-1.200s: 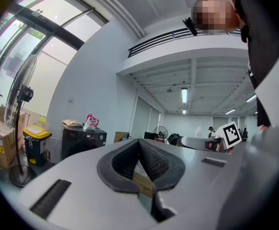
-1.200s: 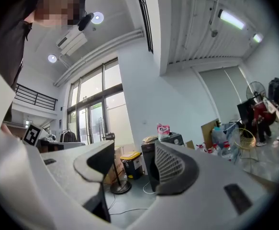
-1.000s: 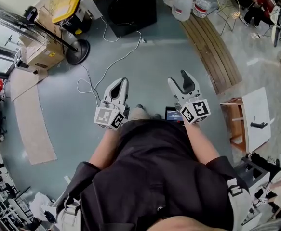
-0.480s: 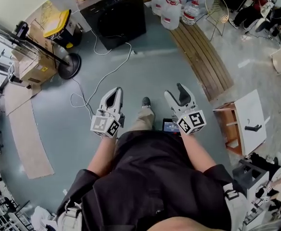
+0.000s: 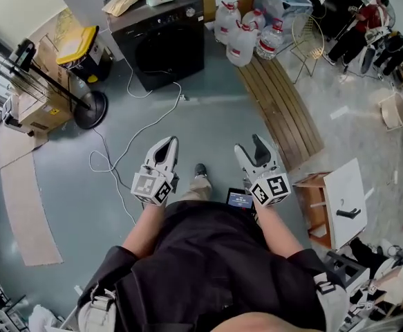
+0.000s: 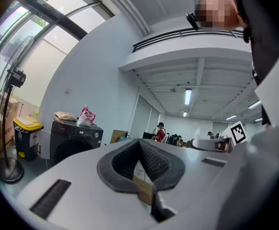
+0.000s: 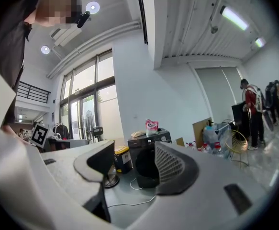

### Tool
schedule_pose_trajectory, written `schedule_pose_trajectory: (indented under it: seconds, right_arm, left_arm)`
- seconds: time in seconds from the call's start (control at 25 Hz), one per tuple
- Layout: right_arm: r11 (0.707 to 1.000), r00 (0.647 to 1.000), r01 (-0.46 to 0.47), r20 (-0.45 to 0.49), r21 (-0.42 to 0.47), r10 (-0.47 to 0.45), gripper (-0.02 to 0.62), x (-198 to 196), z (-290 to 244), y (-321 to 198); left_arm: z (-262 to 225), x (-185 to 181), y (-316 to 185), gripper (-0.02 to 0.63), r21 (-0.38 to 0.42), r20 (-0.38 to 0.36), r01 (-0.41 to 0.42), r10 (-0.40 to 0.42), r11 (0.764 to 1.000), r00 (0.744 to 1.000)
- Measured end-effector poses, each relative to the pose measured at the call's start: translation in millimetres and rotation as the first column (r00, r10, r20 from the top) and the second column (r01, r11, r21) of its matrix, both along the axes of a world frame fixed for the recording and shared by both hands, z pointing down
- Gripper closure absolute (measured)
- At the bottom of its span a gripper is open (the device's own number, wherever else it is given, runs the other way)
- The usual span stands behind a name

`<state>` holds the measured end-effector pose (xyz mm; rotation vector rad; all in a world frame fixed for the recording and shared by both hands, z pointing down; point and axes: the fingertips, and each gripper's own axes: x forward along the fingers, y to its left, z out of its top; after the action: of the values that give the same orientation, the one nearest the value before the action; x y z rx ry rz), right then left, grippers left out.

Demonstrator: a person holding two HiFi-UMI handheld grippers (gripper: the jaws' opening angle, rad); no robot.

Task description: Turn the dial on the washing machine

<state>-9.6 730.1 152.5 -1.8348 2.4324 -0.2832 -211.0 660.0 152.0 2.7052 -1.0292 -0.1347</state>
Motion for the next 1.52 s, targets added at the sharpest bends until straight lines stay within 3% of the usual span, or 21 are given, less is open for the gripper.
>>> schedule_pose_trajectory:
  seconds: [0.4, 0.6, 0.84, 1.12, 1.52]
  right_arm:
    - [1.0, 1.0, 0.018, -0.019, 0.021, -0.017, 0.33, 34.9, -24.7, -128.9]
    - [0.999, 0.998, 0.02, -0.055, 0.048, -0.018, 0.33, 48.6, -32.5, -175.8]
    - [0.998, 0.997, 0.056, -0.06, -0.004, -0.056, 0.33, 64.0, -14.7, -214.6]
    - [0.994, 0.993, 0.111, -0.029, -0.02, -0.112, 0.33, 86.4, -3.1, -285.9]
    - [0.98, 0.98, 0.199, -0.017, 0.023, -0.199, 0.33, 165.9, -17.5, -413.6]
  left_arm:
    - [-17.9, 35.7, -128.0, 0.612, 0.011, -0.041, -0.003, 0.003, 1.0, 0.999]
    - [-24.4, 48.7, -169.7, 0.612, 0.055, -0.034, -0.014, 0.016, 0.998, 0.999]
    - [-11.3, 60.6, -206.5, 0.612, 0.012, -0.054, 0.022, -0.021, 1.0, 0.998]
    - [3.7, 86.4, -260.0, 0.612, 0.003, 0.018, 0.043, -0.043, 0.999, 0.999]
    - [12.2, 167.1, -366.6, 0.612, -0.055, 0.05, 0.113, -0.11, 0.992, 0.993]
